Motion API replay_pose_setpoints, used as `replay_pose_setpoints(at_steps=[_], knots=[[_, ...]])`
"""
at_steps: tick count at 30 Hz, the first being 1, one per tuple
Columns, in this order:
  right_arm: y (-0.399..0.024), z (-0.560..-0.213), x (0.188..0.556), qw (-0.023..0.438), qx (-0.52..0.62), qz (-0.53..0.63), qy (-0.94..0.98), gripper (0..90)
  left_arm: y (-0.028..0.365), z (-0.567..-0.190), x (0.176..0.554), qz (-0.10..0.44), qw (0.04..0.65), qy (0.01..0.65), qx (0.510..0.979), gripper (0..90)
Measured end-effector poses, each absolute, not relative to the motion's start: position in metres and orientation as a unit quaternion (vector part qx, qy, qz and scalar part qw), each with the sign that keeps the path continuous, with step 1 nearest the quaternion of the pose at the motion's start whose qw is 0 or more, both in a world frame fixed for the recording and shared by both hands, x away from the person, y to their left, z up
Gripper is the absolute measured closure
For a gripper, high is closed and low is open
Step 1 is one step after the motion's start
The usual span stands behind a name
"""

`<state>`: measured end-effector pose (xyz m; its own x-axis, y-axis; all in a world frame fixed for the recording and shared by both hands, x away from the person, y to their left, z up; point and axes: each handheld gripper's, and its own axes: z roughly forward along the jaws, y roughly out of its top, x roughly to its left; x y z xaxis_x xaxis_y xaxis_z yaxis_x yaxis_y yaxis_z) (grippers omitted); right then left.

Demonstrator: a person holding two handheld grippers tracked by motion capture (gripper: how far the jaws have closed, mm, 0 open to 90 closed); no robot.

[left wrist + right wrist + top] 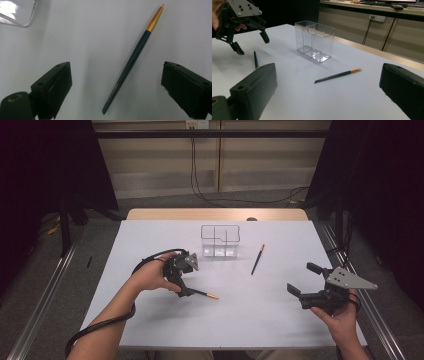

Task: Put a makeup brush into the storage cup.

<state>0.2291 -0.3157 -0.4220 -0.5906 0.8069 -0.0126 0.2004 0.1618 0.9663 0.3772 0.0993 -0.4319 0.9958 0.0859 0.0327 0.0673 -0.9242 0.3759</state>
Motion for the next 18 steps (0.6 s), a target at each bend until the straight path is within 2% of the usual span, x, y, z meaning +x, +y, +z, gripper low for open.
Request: replay_pose_setpoints(at_steps=[12, 15, 18], knots=[[-0.3161, -0.4232, 0.23, 0.279, 0.355, 0.54, 0.71, 1.1, 0.0952, -0.4395, 0.3803, 0.011, 0.165, 0.027, 0.986, 16.0], [-0.3159, -0.423, 0.2299, 0.28, 0.355, 0.54, 0.71, 1.1, 0.0949, -0.4402, 0.3811, 0.01, 0.161, 0.028, 0.987, 20.1], [-0.3159, -0.423, 0.2297, 0.279, 0.354, 0.539, 0.711, 1.2, 0.0947, -0.4401, 0.3817, 0.0, 0.159, 0.021, 0.987, 27.9]])
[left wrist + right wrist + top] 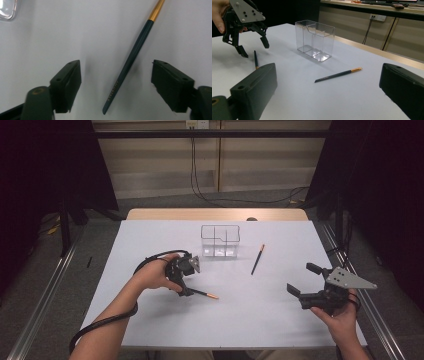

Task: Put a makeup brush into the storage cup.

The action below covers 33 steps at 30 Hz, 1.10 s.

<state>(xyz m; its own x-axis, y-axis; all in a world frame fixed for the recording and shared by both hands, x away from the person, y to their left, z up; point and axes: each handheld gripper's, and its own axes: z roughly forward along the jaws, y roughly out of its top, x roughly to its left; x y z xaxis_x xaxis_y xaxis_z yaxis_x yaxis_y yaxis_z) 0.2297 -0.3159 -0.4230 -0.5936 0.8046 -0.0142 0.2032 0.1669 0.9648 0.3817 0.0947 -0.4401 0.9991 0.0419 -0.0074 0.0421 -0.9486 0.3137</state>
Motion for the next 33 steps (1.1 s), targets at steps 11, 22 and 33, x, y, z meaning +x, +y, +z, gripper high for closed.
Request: replay_pose_setpoints(at_steps=[11, 22, 33], knots=[[-0.3158, -0.4232, 0.2296, 0.278, 0.354, 0.54, 0.712, 1.2, 0.092, -0.4405, 0.379, -0.008, 0.141, 0.005, 0.99, 43.1], [-0.3156, -0.4239, 0.2297, 0.278, 0.352, 0.538, 0.714, 1.2, 0.0942, -0.4402, 0.3822, 0.004, 0.133, 0.017, 0.991, 48.6], [-0.316, -0.4243, 0.2302, 0.278, 0.352, 0.537, 0.714, 1.2, 0.0937, -0.4429, 0.3818, -0.007, 0.112, 0.001, 0.994, 57.5]])
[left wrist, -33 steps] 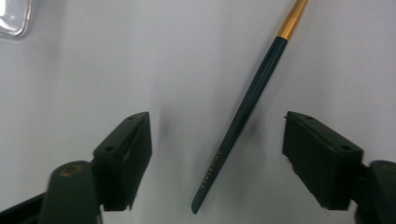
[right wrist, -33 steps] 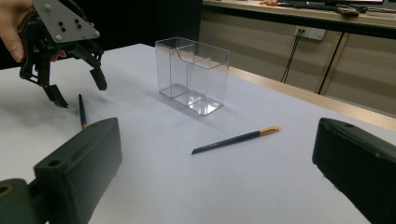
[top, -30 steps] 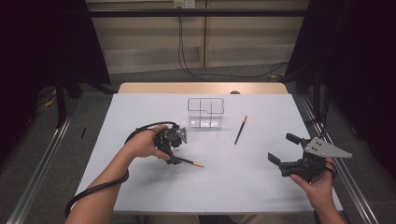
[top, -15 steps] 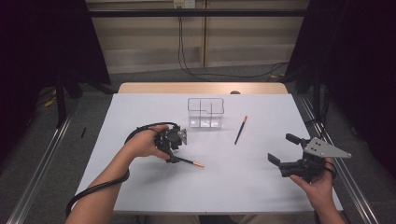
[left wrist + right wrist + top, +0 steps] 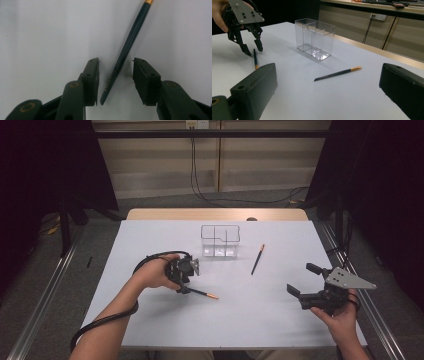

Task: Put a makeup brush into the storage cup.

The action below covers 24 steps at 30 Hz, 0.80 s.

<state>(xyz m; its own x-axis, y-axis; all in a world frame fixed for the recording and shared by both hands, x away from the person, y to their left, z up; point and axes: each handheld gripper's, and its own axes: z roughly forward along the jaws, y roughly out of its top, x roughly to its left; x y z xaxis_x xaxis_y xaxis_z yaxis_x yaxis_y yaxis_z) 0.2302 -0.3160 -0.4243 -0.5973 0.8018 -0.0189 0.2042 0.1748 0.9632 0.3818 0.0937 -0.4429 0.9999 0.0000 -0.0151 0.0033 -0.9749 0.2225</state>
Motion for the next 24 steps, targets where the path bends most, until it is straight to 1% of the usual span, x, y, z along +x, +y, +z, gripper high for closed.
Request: replay_pose_setpoints(at_steps=[5, 9, 14, 24], knots=[[-0.3157, -0.4244, 0.2303, 0.279, 0.351, 0.536, 0.715, 1.2, 0.0921, -0.444, 0.3815, -0.014, 0.104, -0.005, 0.994, 60.8], [-0.3159, -0.4245, 0.2305, 0.278, 0.352, 0.536, 0.715, 1.2, 0.0901, -0.4437, 0.3823, -0.019, 0.096, -0.01, 0.995, 65.2], [-0.3156, -0.4246, 0.2305, 0.278, 0.351, 0.536, 0.715, 1.2, 0.09, -0.4444, 0.3816, -0.025, 0.1, -0.005, 0.995, 69.6], [-0.3153, -0.4245, 0.2305, 0.278, 0.351, 0.536, 0.715, 1.2, 0.0864, -0.4436, 0.3816, -0.033, 0.083, -0.01, 0.996, 76.1]])
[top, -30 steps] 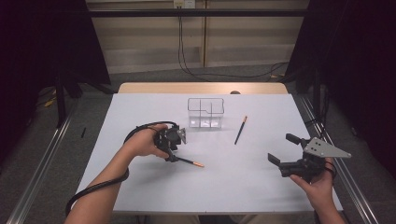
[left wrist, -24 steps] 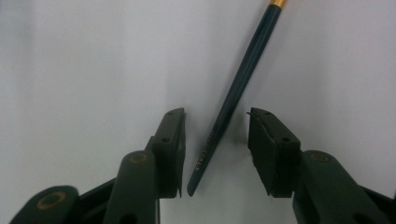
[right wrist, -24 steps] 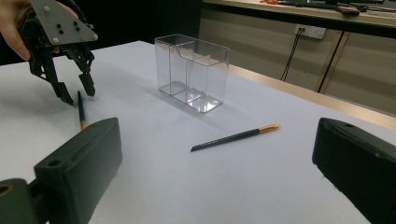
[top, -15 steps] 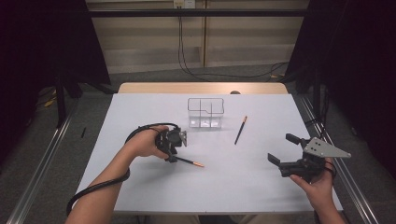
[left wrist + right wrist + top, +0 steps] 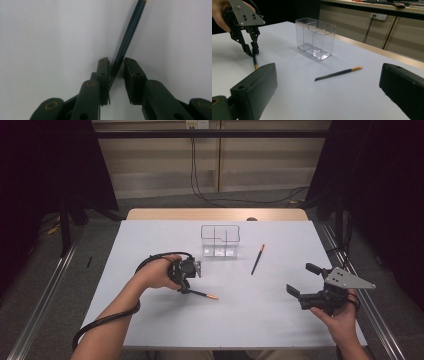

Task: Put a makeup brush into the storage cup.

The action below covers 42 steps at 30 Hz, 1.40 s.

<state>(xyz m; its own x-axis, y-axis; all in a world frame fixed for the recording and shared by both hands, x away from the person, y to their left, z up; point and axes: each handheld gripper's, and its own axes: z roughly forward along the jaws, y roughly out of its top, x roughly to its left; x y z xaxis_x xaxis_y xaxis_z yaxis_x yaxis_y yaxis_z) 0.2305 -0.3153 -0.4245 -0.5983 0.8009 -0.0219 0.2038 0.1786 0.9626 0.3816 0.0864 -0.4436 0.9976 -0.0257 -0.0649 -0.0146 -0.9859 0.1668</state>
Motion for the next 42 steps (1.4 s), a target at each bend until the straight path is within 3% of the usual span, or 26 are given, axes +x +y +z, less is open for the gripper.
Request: replay_pose_setpoints(at_steps=[12, 32, 42], knots=[[-0.3148, -0.4246, 0.2304, 0.278, 0.351, 0.536, 0.715, 1.2, 0.0842, -0.4442, 0.3808, -0.036, 0.08, -0.003, 0.996, 84.5], [-0.314, -0.4255, 0.2312, 0.277, 0.349, 0.533, 0.719, 1.1, 0.0819, -0.4433, 0.3787, -0.029, 0.07, 0.001, 0.997, 84.8], [-0.3143, -0.4256, 0.2313, 0.278, 0.349, 0.533, 0.719, 1.1, 0.0857, -0.4408, 0.3801, -0.04, 0.115, 0.014, 0.992, 84.8]])
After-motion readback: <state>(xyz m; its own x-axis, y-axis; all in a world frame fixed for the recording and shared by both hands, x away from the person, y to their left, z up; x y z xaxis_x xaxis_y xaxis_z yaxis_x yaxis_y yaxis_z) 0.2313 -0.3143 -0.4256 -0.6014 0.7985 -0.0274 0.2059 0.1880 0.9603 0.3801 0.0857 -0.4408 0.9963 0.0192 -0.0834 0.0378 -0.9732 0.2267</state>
